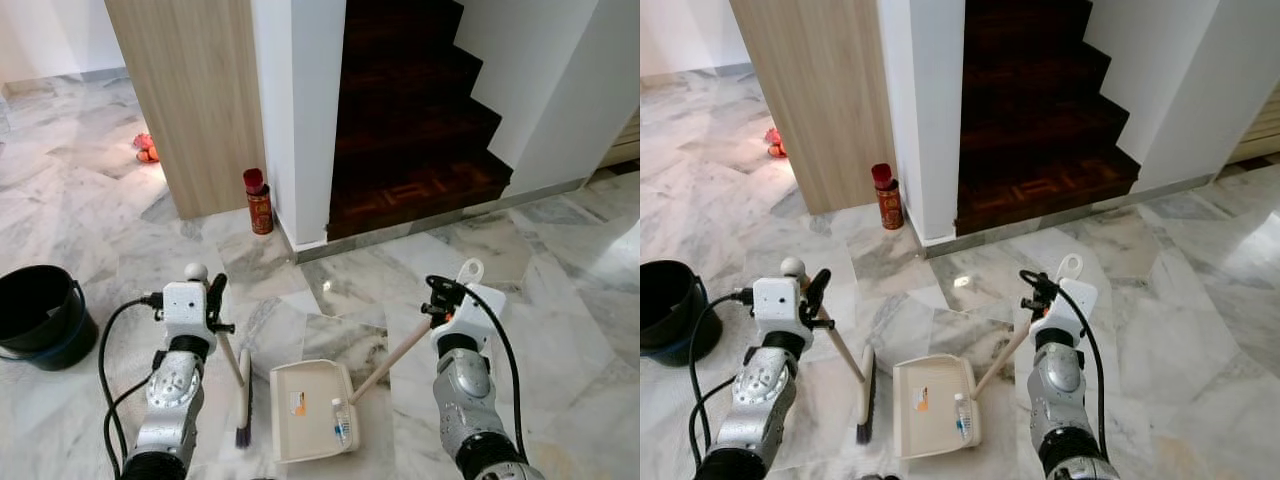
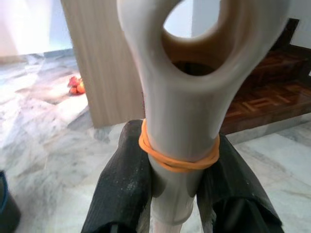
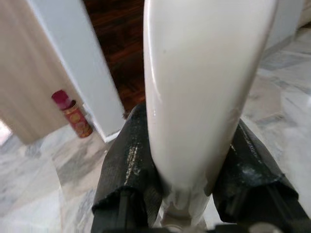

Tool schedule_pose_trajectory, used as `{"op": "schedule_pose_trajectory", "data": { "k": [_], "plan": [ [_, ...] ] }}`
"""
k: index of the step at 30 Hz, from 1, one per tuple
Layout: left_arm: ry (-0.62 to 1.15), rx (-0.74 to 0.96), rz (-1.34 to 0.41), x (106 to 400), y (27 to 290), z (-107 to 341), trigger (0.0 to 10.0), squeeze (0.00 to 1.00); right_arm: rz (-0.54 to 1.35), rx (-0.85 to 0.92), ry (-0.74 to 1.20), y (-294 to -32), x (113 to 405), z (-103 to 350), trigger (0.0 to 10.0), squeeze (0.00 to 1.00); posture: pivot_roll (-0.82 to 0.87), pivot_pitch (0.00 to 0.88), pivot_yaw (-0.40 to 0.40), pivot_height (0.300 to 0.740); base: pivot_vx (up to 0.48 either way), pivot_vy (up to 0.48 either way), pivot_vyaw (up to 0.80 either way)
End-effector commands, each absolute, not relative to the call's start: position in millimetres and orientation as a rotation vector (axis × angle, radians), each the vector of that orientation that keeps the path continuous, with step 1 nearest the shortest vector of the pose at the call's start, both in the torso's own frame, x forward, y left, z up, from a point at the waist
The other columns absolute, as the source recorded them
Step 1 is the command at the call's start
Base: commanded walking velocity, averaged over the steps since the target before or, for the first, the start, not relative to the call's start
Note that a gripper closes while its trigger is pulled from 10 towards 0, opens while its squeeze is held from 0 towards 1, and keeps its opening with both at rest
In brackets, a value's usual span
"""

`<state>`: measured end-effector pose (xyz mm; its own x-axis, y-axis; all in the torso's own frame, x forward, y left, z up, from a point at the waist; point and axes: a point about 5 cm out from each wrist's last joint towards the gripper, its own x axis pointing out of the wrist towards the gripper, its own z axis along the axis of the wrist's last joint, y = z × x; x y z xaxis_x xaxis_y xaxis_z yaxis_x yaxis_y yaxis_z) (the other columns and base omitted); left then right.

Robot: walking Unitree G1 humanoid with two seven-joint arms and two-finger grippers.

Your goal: Sweep floor

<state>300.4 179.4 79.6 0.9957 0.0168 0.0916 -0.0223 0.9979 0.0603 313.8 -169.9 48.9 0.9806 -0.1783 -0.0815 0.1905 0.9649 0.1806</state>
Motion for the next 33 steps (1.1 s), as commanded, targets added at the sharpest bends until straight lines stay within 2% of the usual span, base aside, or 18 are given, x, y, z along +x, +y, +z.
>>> {"op": "schedule_pose_trajectory", "data": {
  "k": [1, 17, 33],
  "plan": [
    [-0.128, 0.070, 0.017, 303.3, 180.1, 89.4, 10.0, 0.00, -0.168, 0.195, -0.001, -165.3, 321.7, 63.6, 10.0, 0.00, 0.12, 0.000, -0.014, 0.740, 0.000, 0.000, 0.52],
    [-0.125, 0.069, 0.013, 303.9, 180.1, 89.9, 10.0, 0.00, -0.171, 0.210, 0.004, -165.1, 320.8, 62.2, 10.0, 0.00, 0.12, 0.000, -0.007, 0.740, 0.000, 0.000, 0.00],
    [-0.124, 0.071, 0.016, 303.6, 180.6, 90.1, 10.0, 0.00, -0.170, 0.210, 0.005, -165.1, 321.4, 62.7, 10.0, 0.00, 0.12, 0.000, -0.010, 0.740, 0.000, 0.343, 0.00]
  ]
}}
